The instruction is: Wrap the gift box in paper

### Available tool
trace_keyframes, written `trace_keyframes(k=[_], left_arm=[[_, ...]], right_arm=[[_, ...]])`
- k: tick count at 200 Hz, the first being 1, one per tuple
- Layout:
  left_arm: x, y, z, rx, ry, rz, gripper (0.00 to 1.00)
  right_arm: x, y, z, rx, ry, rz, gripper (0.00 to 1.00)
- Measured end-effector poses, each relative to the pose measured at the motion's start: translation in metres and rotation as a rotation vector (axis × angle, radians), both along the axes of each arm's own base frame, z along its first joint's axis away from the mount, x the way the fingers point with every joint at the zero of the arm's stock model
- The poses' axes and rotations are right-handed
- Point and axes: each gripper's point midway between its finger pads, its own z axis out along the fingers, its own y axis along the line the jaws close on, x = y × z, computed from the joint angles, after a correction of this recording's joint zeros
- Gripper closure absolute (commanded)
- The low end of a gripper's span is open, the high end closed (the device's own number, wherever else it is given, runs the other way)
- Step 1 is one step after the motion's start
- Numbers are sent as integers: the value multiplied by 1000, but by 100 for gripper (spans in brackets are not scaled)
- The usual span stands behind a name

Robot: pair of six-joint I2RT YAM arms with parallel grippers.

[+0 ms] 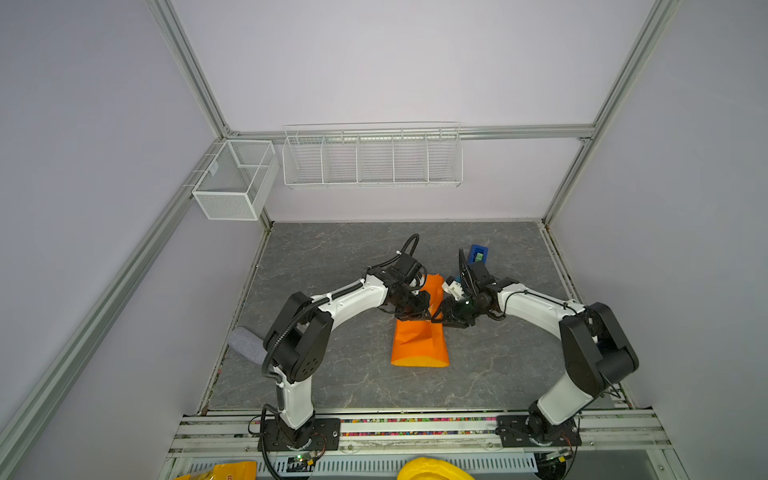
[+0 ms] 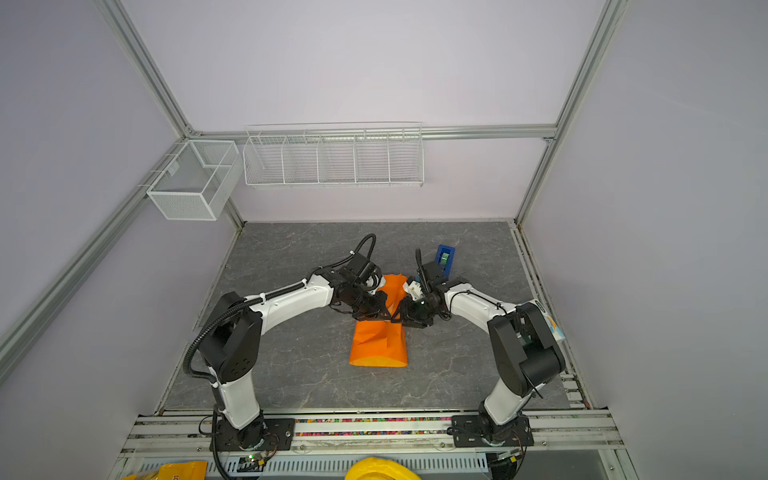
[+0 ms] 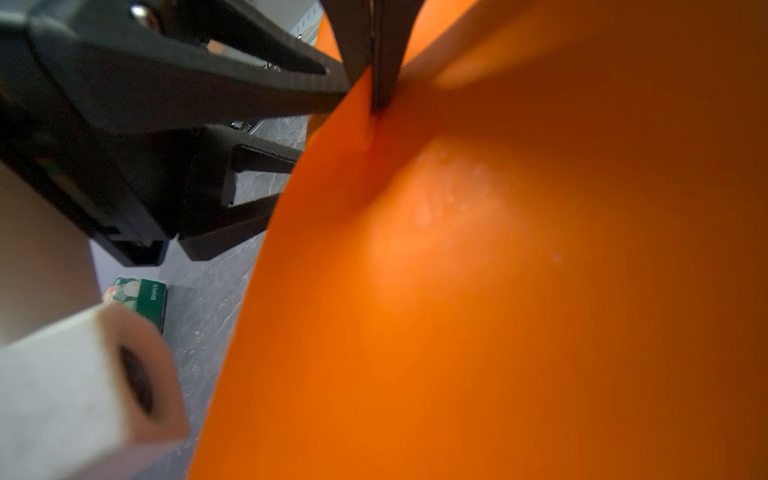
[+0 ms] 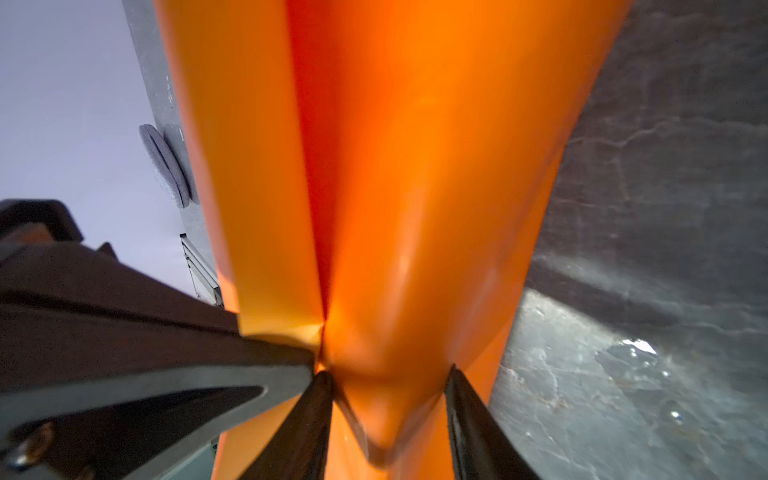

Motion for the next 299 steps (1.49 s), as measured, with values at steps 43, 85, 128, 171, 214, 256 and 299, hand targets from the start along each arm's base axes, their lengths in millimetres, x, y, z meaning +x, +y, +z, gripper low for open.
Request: trace_keyframes(k=[43, 85, 128, 171, 214, 256, 299], left_arm=[[1, -1, -1, -48, 18, 29, 100], [3, -2, 0, -82, 49, 56, 100], [9, -4, 1, -111, 56, 88, 99], [9, -4, 1, -140, 80, 105, 99], [9, -6, 0, -170, 84, 108, 85], [12, -9, 2, -203, 43, 99, 78], [10, -11, 2, -247, 18, 85, 75]], right_arm=[[0, 0, 0, 2, 0, -5, 55], [0, 0, 0, 13, 4, -16, 56], [1, 2, 0, 24, 3, -22, 56], [1, 1, 0, 25, 4, -24, 56], [1, 1, 0, 25, 5, -27, 57], [0, 0, 1, 24, 0, -28, 57], [-1, -9, 7, 12, -36, -49, 53]])
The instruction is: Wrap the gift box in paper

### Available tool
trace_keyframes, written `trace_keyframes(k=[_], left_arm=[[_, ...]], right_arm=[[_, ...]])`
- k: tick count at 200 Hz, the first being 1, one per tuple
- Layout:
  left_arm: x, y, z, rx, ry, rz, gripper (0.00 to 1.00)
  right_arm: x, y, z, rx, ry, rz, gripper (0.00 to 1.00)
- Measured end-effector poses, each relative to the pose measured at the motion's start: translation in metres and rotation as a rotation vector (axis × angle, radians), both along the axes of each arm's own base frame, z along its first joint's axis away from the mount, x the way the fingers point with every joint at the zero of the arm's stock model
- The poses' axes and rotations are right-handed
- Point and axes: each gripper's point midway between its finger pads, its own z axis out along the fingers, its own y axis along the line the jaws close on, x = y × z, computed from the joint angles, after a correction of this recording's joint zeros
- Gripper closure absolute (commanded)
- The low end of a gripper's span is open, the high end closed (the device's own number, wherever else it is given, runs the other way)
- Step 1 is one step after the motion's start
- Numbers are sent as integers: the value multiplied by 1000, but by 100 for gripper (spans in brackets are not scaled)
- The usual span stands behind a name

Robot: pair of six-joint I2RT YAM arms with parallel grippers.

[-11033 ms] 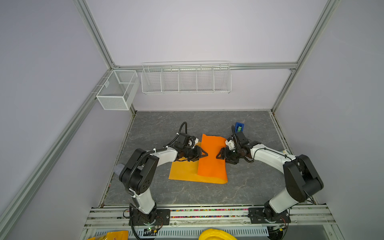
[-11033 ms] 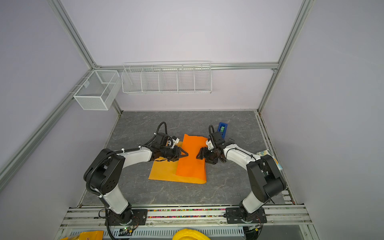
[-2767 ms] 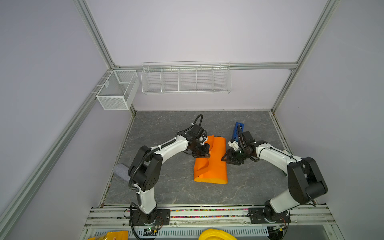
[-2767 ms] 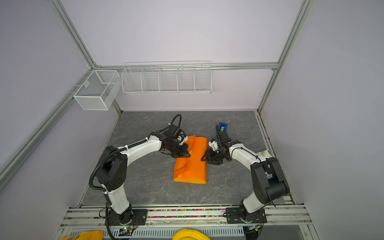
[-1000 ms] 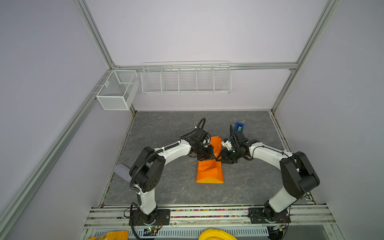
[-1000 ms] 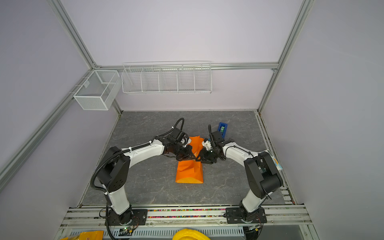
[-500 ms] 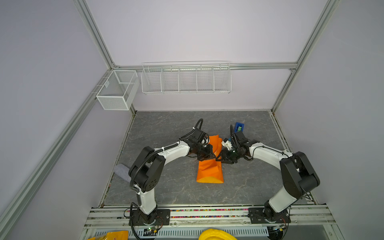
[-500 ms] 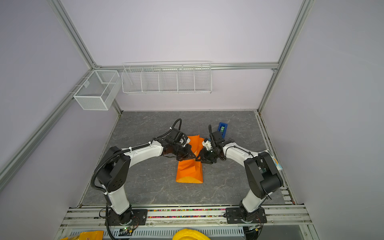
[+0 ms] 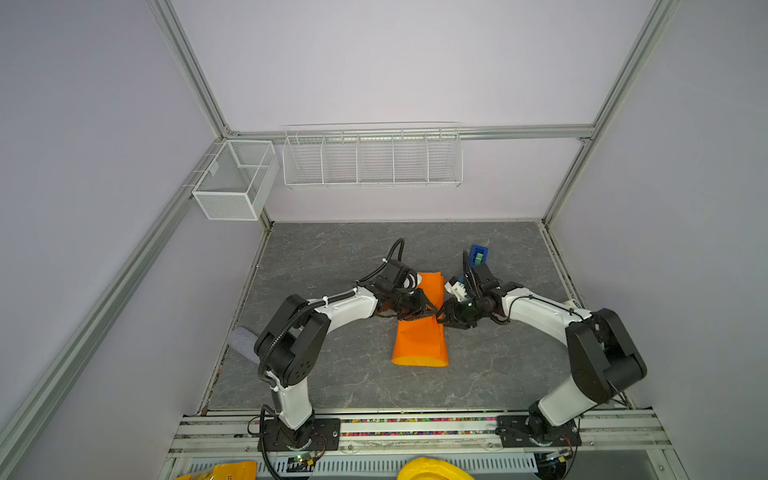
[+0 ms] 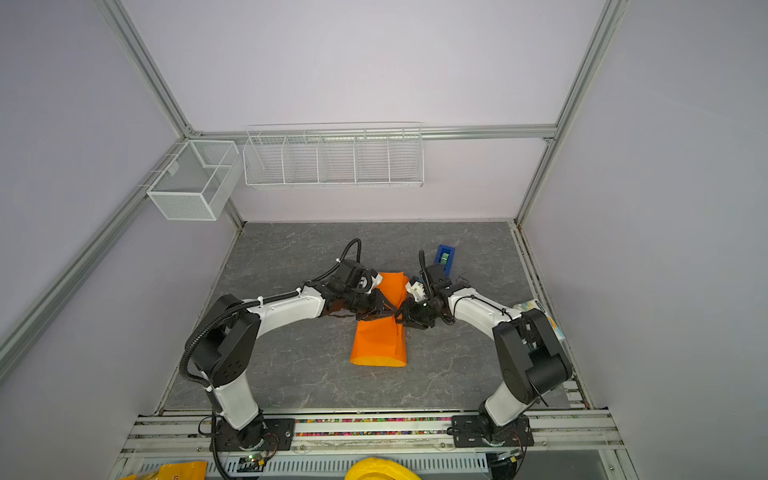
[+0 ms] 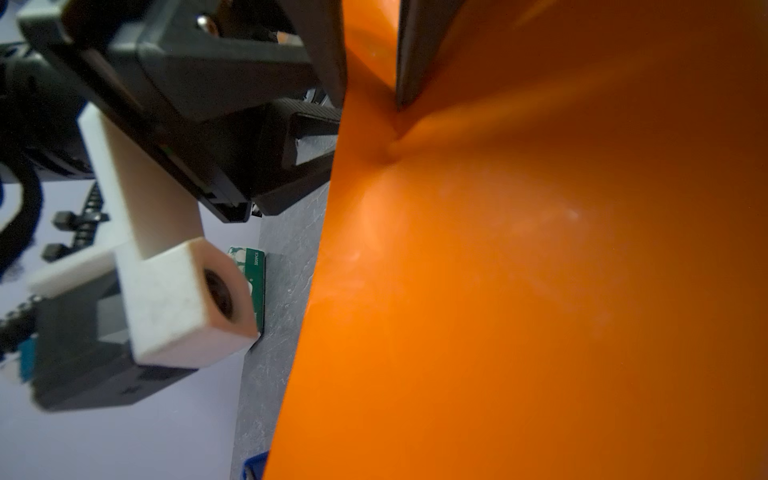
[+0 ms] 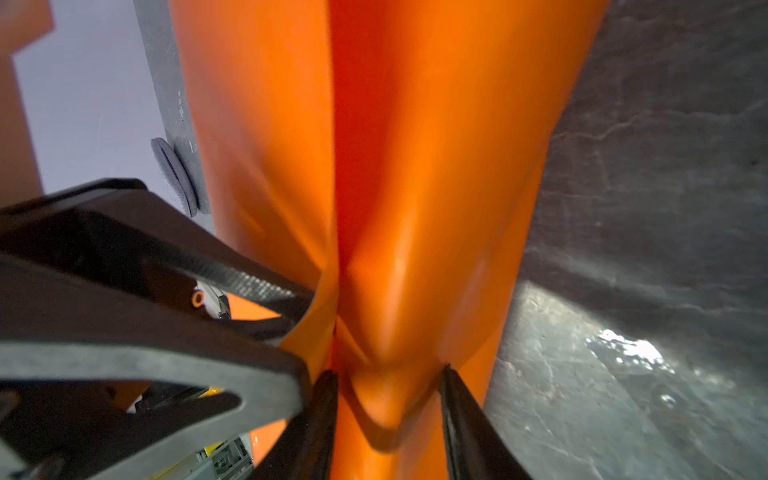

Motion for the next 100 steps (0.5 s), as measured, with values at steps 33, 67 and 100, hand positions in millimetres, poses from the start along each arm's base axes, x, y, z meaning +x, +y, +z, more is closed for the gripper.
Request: trace_keyframes(k=[33, 67, 100], left_arm=[[-1, -1, 0, -21, -5, -1, 74], [0, -3, 2, -36, -6, -3, 69], [-1, -1, 1, -36, -3, 0, 68]], right_arm=[[12, -17, 23, 11, -70, -67, 52], [18, -18, 28, 31, -77, -91, 48], [26, -12, 19, 55, -37, -93, 48]])
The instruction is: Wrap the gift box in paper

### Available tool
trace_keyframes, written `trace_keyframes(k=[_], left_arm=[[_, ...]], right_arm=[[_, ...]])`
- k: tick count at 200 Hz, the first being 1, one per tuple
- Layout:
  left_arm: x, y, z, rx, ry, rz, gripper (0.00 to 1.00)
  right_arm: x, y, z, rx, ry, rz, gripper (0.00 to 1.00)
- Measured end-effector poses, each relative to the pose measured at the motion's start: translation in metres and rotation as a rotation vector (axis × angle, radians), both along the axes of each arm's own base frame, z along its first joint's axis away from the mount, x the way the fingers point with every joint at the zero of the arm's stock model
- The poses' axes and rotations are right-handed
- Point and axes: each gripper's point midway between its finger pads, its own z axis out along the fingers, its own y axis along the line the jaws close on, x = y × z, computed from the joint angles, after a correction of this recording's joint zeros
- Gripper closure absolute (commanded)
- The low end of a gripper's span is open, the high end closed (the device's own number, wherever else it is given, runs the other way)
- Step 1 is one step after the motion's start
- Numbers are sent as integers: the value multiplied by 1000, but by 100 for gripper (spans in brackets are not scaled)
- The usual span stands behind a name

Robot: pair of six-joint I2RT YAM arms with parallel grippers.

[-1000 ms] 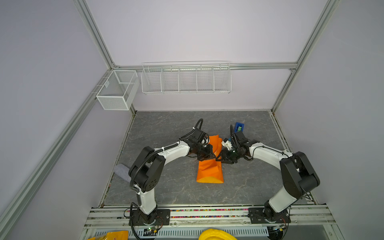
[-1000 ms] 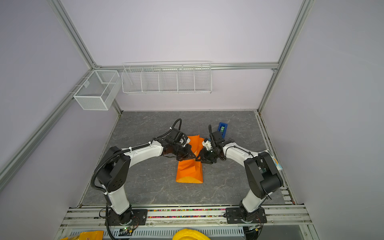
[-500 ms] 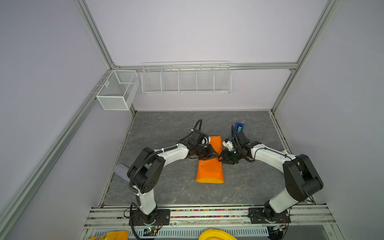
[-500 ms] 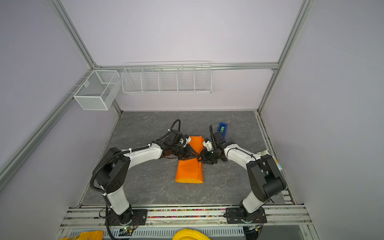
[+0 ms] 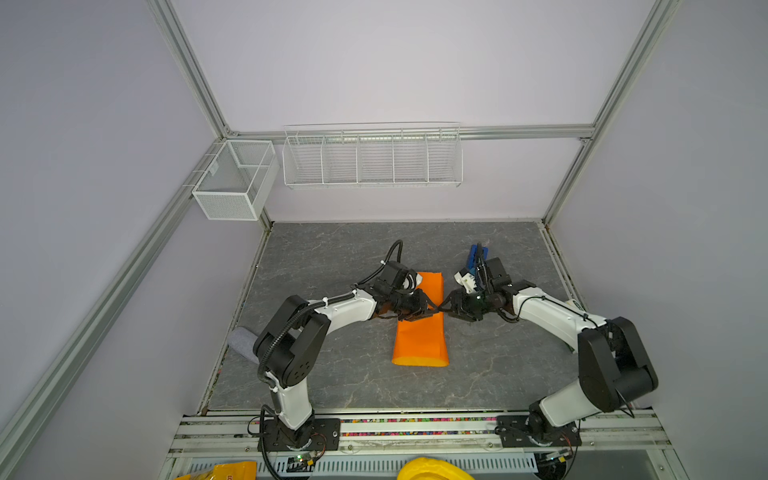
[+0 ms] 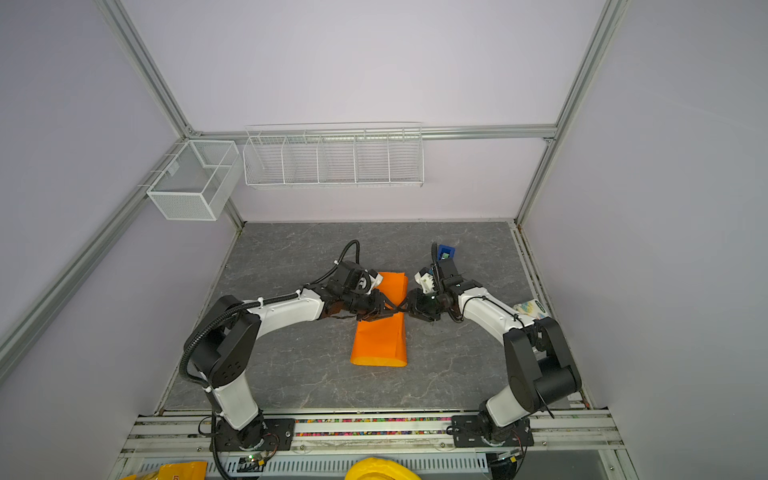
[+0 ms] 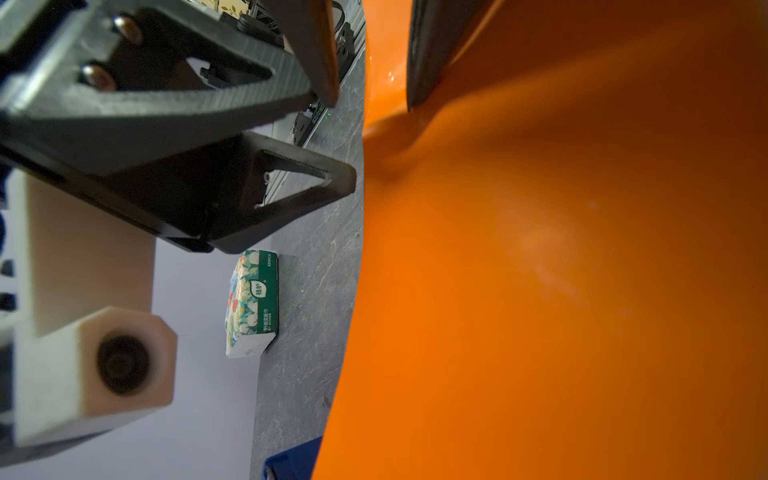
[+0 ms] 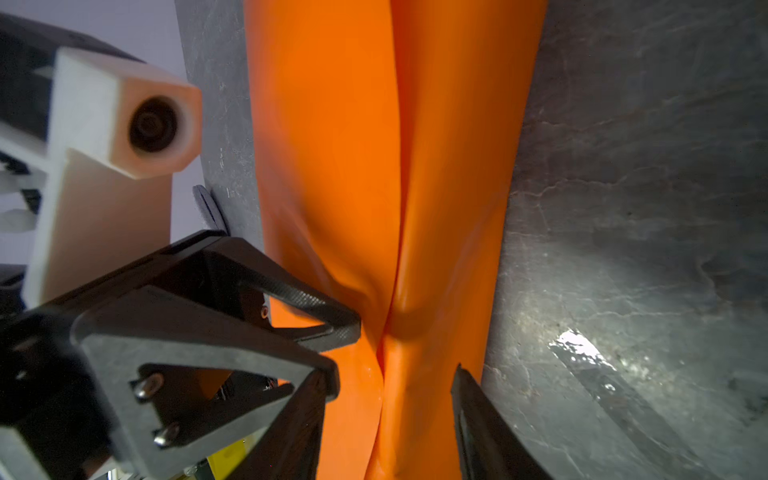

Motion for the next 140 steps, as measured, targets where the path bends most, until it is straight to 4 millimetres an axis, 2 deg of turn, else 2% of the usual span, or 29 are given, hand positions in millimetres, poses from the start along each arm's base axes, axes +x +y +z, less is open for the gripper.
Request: trace_keyframes(k=[25, 56, 101, 123, 140], left_arm=[[0, 0, 1, -5, -1, 0, 70], [0, 0, 1, -5, -2, 2, 71], [1, 0, 4, 23, 4, 8, 70], [2, 5, 7, 84, -2, 15, 61], [6, 18, 14, 166, -45, 35, 53]], right_arm=[[12, 5, -1, 25, -6, -5, 53], [12, 10, -25, 16, 51, 5, 59], [13, 12, -24, 24, 46, 23, 68], [13, 12, -24, 24, 45, 24, 68], [13, 12, -24, 24, 45, 23, 68]])
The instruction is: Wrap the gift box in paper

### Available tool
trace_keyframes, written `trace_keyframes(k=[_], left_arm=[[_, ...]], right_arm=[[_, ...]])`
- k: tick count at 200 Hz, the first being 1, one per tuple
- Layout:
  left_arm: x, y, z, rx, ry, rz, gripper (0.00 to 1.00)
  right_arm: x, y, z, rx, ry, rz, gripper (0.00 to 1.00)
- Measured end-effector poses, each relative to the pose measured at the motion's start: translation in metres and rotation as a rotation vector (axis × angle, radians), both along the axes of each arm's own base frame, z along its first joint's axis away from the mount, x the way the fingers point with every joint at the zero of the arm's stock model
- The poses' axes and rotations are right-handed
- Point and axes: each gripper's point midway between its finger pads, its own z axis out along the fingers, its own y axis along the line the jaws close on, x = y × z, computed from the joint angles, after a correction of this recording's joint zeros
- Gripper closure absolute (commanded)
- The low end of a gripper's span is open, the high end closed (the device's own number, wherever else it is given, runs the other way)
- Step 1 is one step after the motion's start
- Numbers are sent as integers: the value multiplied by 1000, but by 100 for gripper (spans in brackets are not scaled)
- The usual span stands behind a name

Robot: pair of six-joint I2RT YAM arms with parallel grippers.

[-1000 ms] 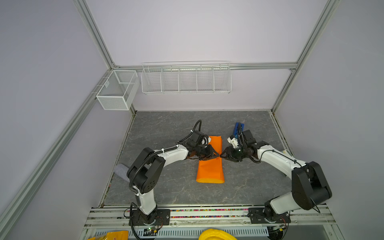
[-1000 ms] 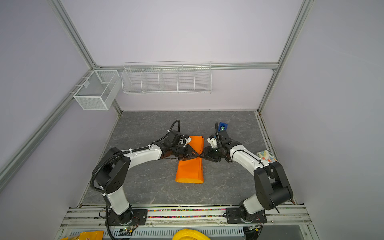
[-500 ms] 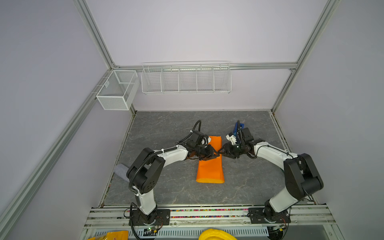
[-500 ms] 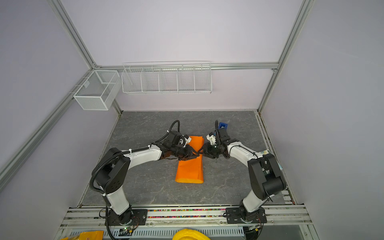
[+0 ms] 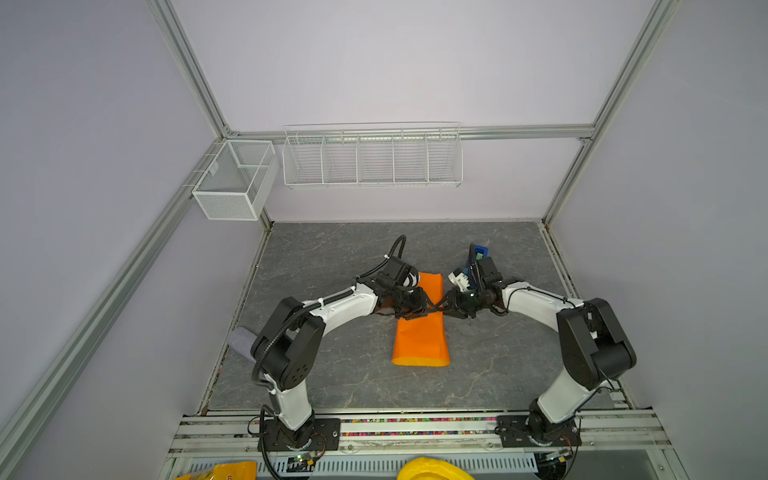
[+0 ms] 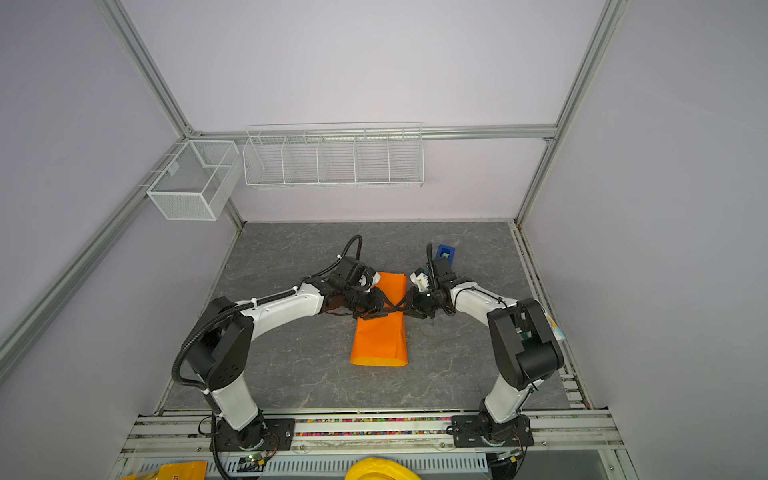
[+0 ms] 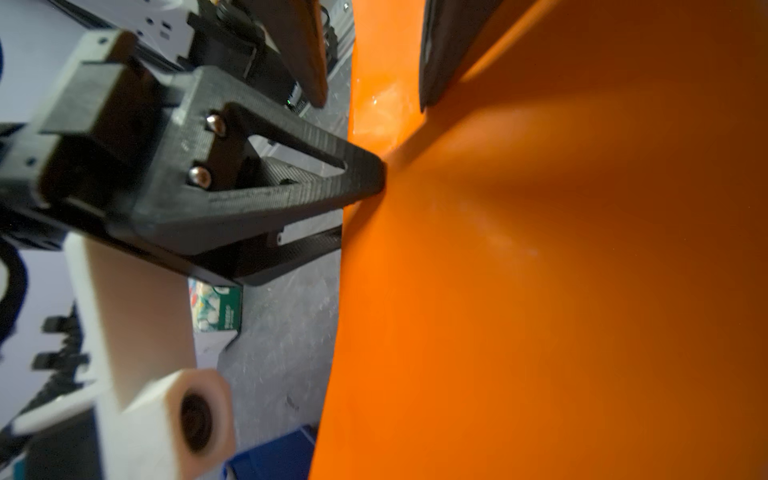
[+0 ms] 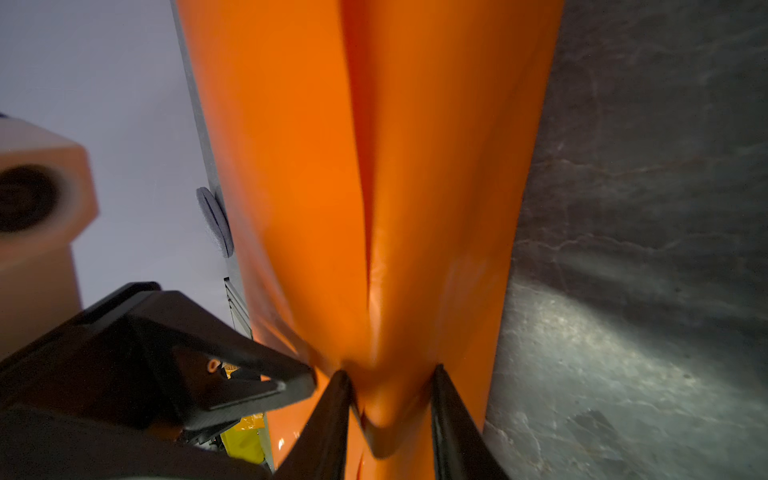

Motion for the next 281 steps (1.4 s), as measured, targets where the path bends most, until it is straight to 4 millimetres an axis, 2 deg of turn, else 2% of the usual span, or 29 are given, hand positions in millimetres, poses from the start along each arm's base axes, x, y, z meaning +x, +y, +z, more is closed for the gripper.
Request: trace_keyframes(k=[27, 44, 63, 84, 99, 122, 155, 213, 281], left_arm=[[9, 28, 15, 112, -75, 38, 45], [12, 45, 15, 164, -92, 58, 42], [11, 61, 0, 214, -80, 68, 41], [1, 70, -23, 250, -32, 61, 40], [-4, 69, -36, 245, 4, 51, 40], [0, 62, -36, 214, 2, 53, 40], [2, 58, -38, 190, 13, 55, 40], [6, 53, -39, 160, 13, 69, 40], [6, 52, -40, 137, 36, 114, 40]], right_arm=[[0, 0, 0, 0, -1, 2, 68], [0, 0, 0, 0, -1, 2, 68], [0, 0, 0, 0, -1, 2, 68], [0, 0, 0, 0, -1, 2, 68], [0, 0, 0, 0, -1, 2, 67], [0, 0, 1, 0, -2, 3, 62], [-6, 0, 1, -16, 0, 2, 50], [-39, -10, 1, -15, 31, -14, 51], [-46, 0, -1, -17, 36, 2, 55]])
